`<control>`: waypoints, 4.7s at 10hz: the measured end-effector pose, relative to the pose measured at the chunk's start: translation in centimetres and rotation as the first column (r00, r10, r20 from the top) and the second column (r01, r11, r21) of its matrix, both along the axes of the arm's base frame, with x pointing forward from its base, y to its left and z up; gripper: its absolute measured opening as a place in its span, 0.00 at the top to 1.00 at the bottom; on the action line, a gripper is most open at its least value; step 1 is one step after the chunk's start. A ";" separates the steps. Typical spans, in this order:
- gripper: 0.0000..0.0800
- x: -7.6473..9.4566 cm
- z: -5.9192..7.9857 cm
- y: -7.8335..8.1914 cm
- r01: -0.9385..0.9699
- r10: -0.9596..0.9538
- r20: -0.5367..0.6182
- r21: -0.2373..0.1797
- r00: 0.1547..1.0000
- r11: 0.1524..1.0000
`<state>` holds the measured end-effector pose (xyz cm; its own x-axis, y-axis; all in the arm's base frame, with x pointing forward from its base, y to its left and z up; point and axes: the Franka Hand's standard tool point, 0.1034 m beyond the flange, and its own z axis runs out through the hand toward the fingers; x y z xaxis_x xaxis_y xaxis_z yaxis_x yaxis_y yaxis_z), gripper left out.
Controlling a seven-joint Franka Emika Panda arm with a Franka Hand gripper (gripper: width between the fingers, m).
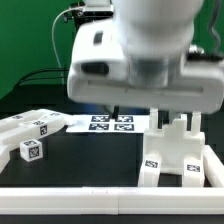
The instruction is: Assemble chair
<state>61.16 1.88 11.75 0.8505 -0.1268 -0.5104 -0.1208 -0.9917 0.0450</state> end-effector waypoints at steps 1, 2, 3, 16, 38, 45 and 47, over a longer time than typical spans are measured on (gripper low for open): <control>0.19 -1.8 1.9 0.5 0.004 -0.004 0.040 0.013 0.999 1.000; 0.19 -2.3 2.8 1.0 0.003 -0.005 0.122 0.019 0.993 1.000; 0.19 -3.8 3.7 1.8 0.001 -0.006 0.184 0.026 0.983 1.000; 0.19 -9.8 2.5 -7.2 -0.008 -0.021 0.380 0.074 0.925 0.997; 0.19 -19.5 -9.0 -21.9 0.289 -0.253 0.453 -0.011 0.855 0.957; 0.47 -19.9 -10.9 -21.3 0.266 -0.224 0.439 -0.038 0.870 0.963; 0.65 -19.9 -10.9 -21.3 0.266 -0.223 0.439 -0.038 0.870 0.963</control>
Offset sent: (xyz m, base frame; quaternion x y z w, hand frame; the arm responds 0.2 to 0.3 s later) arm -0.0703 -0.0028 0.0253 -0.0142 0.1980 0.0085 0.9801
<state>41.23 -19.42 0.82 0.9180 -0.3883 -0.0803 -0.3876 -0.9215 0.0248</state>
